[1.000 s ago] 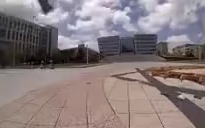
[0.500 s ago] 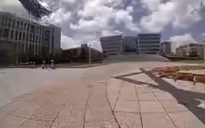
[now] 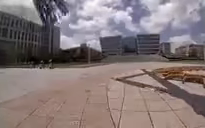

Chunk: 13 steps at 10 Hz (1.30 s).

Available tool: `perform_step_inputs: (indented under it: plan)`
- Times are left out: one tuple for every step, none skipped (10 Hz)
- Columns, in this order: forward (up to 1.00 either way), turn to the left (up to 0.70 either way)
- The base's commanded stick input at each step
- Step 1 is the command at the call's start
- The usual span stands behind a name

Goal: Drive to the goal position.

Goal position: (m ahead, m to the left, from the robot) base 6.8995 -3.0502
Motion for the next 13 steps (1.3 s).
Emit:
perform_step_inputs:
  plan:
    - [0.7,-0.35]
    - [0.7,-0.32]
    - [0.7,-0.09]
    - [0.7,0.0]
    - [0.7,0.0]
    - [0.7,0.0]
    - [0.7,0.0]
    - [0.7,0.0]
    - [0.7,0.0]
    - [0.7,0.0]
    - [0.7,0.0]
    - [0.7,0.0]
    - [0.7,0.0]
